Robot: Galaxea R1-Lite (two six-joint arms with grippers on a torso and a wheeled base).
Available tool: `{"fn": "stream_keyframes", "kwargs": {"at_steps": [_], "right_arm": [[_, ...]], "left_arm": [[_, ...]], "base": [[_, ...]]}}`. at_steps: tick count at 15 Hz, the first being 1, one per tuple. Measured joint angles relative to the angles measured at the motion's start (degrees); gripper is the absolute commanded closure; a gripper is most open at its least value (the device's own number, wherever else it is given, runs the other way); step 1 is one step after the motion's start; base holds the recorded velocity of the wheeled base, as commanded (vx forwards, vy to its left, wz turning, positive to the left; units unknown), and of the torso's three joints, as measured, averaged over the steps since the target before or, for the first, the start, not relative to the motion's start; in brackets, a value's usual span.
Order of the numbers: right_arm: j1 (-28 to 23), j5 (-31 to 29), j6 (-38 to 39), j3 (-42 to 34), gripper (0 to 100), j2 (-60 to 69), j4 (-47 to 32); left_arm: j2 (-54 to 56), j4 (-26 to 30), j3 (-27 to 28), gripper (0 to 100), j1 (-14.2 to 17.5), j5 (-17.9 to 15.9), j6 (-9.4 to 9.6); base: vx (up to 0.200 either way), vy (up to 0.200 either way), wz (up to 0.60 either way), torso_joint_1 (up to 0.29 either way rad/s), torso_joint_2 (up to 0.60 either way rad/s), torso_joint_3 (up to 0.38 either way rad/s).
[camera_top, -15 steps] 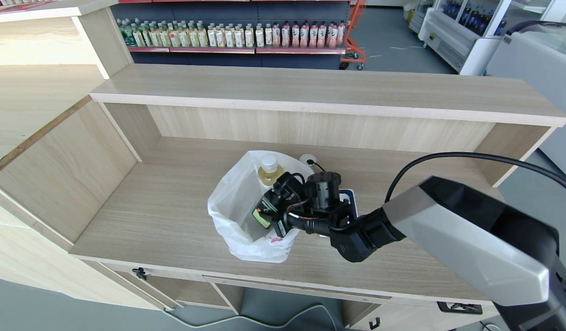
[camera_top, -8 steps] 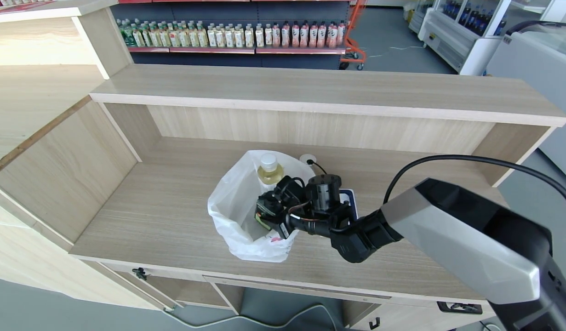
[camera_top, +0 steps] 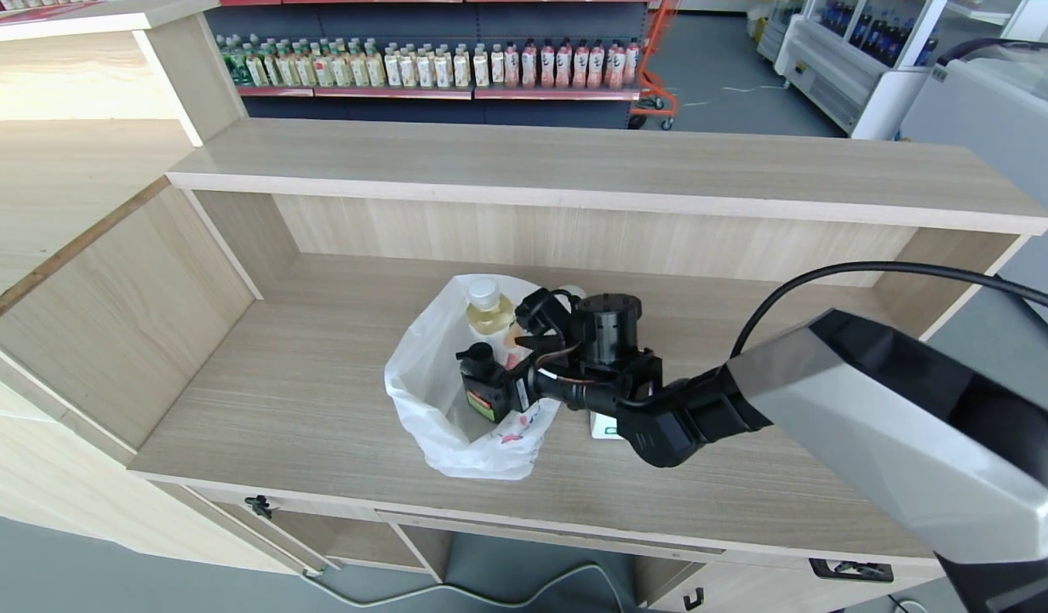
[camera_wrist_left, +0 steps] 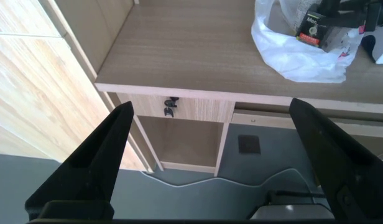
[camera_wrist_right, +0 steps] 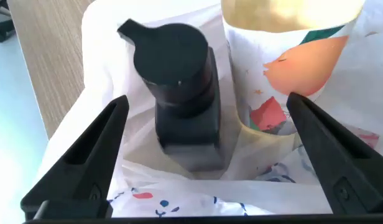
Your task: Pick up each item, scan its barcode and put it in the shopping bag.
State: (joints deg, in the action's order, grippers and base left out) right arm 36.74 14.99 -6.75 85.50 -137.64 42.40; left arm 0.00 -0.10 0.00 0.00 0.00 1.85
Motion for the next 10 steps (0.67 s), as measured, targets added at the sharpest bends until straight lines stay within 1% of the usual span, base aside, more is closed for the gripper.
{"fn": "stream_keyframes", "kwargs": {"at_steps": [3,4,7,10], "right_arm": [[-0.3,-0.1,6.8,-0.6,0,4.9,-4.0],[-1.2,-0.2,8.2,-0.8,0,6.7,-5.1],[-4.2,-0.3,8.9,-2.3,0,10.0,-5.6],[-8.9,-0.3,10.6,-6.9,0,17.0,-7.2]], "left_arm": [[0.0,0.0,0.0,0,0.0,0.0,-0.07],[0.0,0.0,0.0,0,0.0,0.0,-0.09],[0.0,0.0,0.0,0,0.0,0.0,-0.6],[0.0,0.0,0.0,0,0.0,0.0,-1.1]], "base": [[0.0,0.0,0.0,0.0,0.0,0.0],[0.0,0.0,0.0,0.0,0.0,0.0],[0.0,0.0,0.0,0.0,0.0,0.0],[0.0,0.0,0.0,0.0,0.0,0.0]]}}
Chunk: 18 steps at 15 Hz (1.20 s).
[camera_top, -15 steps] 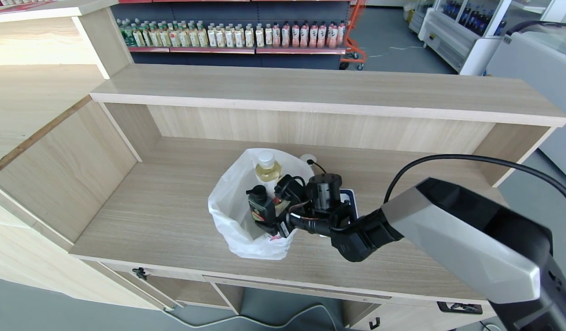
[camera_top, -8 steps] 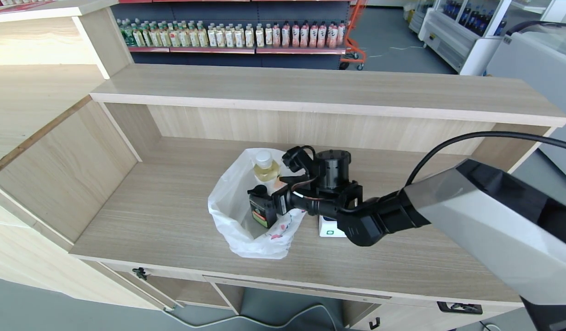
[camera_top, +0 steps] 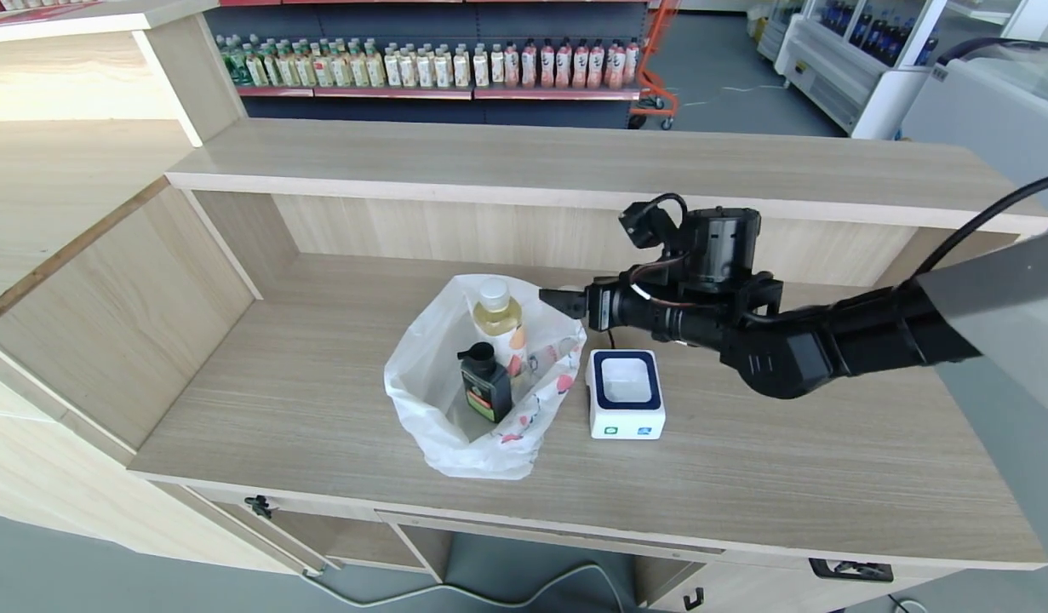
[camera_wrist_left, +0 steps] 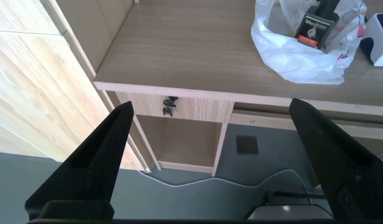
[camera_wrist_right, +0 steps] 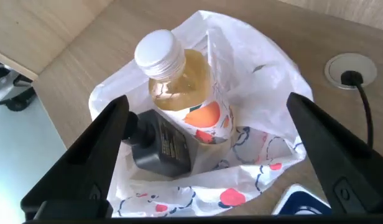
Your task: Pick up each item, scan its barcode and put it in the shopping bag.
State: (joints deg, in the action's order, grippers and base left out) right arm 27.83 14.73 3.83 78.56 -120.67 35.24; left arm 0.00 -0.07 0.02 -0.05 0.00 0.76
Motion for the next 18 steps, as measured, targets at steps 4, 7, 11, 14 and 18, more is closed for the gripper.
{"fn": "stream_keyframes", "kwargs": {"at_steps": [4,7,11,14,18], "right_arm": [[-8.6,-1.5,-2.2,-9.4,0,15.8,-8.1],[-21.0,-2.6,-5.8,-17.0,0,32.1,-20.1],[-32.7,-2.9,-7.4,-26.8,0,54.3,-34.6],[-35.7,-3.8,-7.8,-39.0,0,72.1,-38.6],[-34.4,-9.3,-7.7,-56.3,0,93.7,-40.0]], "left_arm": [[0.0,0.1,0.0,0,0.0,0.0,-0.71],[0.0,0.1,0.0,0,0.0,0.0,-0.73],[0.0,0.1,0.0,0,0.0,0.0,-0.76],[0.0,0.1,0.0,0,0.0,0.0,-0.76],[0.0,0.1,0.0,0,0.0,0.0,-0.76]], "base": [[0.0,0.0,0.0,0.0,0.0,0.0],[0.0,0.0,0.0,0.0,0.0,0.0],[0.0,0.0,0.0,0.0,0.0,0.0],[0.0,0.0,0.0,0.0,0.0,0.0],[0.0,0.0,0.0,0.0,0.0,0.0]]}}
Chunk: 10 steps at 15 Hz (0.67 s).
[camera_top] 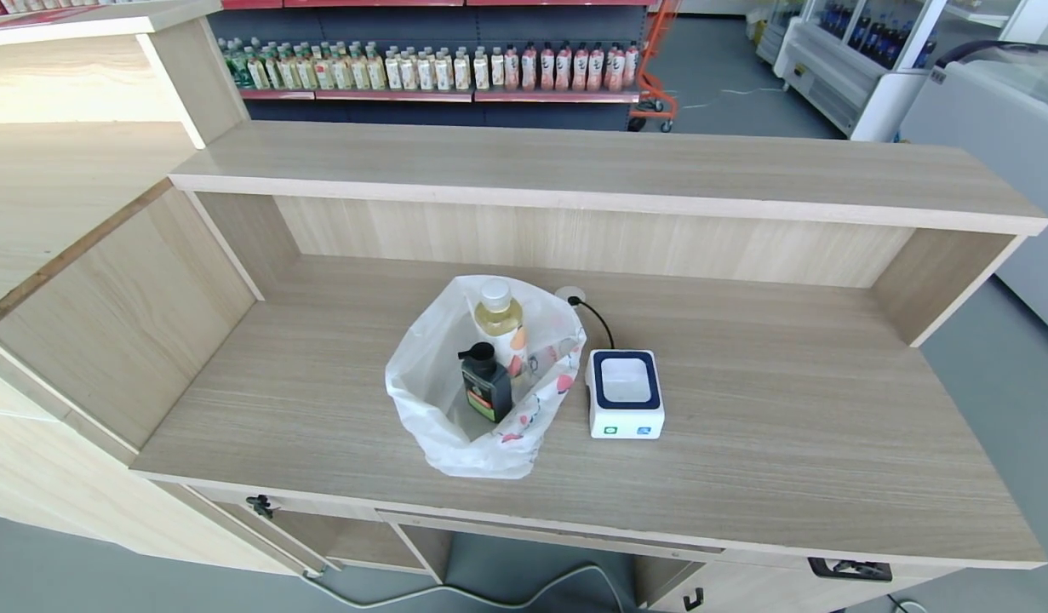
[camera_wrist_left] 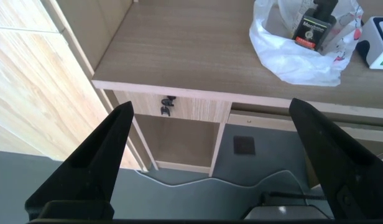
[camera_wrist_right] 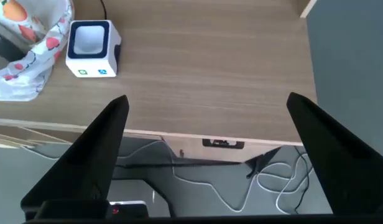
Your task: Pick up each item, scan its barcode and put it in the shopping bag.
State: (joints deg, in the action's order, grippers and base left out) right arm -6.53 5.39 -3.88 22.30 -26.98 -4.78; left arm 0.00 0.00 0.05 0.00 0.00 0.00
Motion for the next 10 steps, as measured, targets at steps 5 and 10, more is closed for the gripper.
{"fn": "stream_keyframes", "kwargs": {"at_steps": [5,10], "right_arm": [[2.7,-1.8,1.5,-17.5,0,18.4,3.0],[5.4,-4.3,1.5,-22.1,0,23.9,5.1]], "left_arm": [[0.0,0.0,0.0,0,0.0,0.0,0.0],[0.0,0.0,0.0,0,0.0,0.0,0.0]], "base": [[0.0,0.0,0.0,0.0,0.0,0.0],[0.0,0.0,0.0,0.0,0.0,0.0]]}}
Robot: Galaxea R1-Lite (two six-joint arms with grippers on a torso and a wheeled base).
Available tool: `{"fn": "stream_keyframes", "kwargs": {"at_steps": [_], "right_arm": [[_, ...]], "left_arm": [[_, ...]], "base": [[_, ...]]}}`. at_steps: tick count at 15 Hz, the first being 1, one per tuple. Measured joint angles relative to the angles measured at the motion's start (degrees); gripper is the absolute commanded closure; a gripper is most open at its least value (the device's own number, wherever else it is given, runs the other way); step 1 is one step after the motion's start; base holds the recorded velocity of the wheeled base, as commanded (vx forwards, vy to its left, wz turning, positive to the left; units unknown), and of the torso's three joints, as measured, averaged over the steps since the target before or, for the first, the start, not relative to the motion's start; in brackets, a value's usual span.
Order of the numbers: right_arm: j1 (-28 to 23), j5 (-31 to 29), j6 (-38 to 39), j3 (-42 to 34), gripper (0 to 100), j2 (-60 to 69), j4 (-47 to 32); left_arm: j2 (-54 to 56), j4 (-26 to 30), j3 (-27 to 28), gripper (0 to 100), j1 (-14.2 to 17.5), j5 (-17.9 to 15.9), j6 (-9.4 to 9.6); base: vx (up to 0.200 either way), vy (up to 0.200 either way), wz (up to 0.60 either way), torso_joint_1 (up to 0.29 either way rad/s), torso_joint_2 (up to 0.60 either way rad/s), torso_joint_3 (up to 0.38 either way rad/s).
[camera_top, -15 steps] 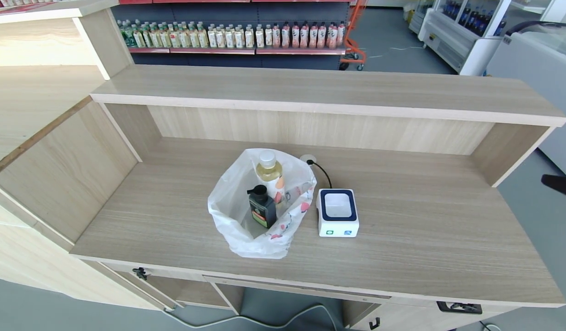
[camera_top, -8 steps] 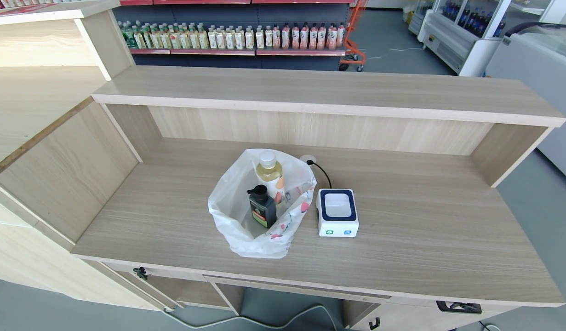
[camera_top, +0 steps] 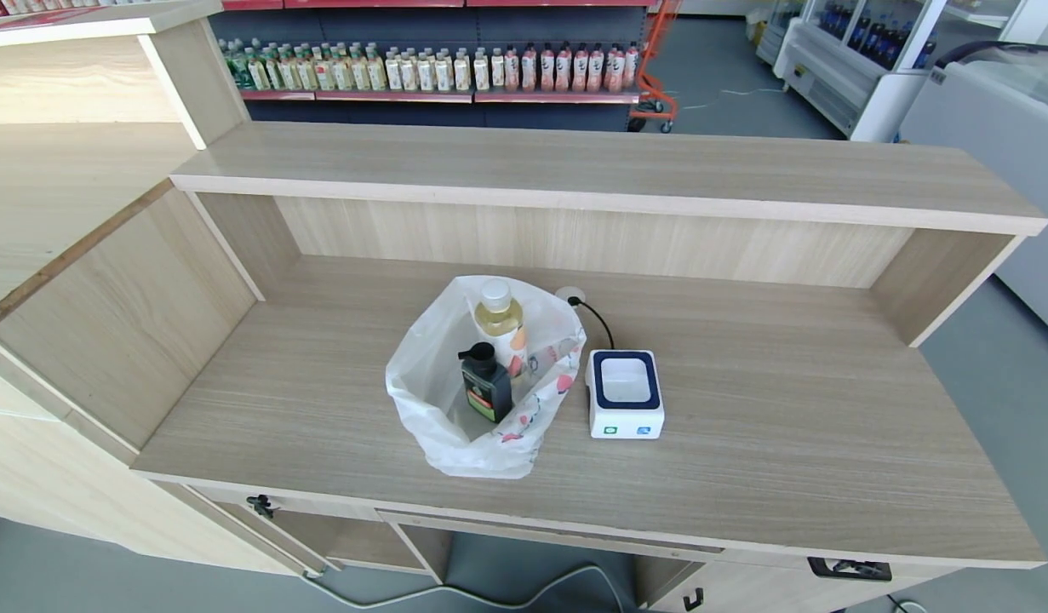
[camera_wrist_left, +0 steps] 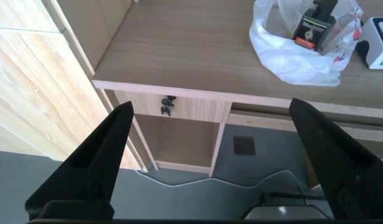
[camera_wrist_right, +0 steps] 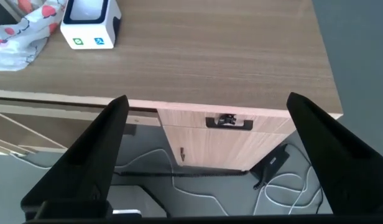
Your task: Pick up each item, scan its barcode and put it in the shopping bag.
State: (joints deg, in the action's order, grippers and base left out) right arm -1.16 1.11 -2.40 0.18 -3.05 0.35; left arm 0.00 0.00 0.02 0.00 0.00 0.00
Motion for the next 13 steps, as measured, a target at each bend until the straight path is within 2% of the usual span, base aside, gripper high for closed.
{"fn": "stream_keyframes", "kwargs": {"at_steps": [13], "right_arm": [[0.6,0.0,1.2,-0.2,0,3.3,-0.1]], "left_arm": [[0.0,0.0,0.0,0,0.0,0.0,0.0]], "base": [[0.0,0.0,0.0,0.0,0.0,0.0]]}}
